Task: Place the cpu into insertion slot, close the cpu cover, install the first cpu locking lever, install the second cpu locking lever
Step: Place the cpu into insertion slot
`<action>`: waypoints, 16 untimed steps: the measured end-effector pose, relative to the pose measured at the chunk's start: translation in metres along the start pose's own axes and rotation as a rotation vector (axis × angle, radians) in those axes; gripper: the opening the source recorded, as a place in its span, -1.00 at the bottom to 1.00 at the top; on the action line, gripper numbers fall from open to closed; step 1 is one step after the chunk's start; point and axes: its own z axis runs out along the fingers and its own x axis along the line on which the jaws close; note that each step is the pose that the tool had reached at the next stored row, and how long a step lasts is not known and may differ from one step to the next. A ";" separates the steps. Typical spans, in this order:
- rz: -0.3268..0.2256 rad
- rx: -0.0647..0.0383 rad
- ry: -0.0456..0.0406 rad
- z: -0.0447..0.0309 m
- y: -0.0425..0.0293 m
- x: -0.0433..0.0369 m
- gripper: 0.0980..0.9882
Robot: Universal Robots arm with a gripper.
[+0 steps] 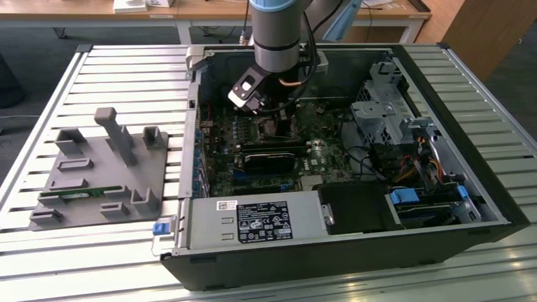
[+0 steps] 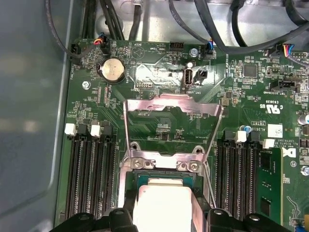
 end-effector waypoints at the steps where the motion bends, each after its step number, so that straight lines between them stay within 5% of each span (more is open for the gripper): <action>1: 0.000 0.000 -0.0001 0.0002 0.0000 0.0000 -0.02; 12: 0.000 0.000 0.0003 0.0013 0.0000 0.0000 -0.02; 16: 0.000 0.000 0.0002 0.0013 0.0000 0.0000 0.15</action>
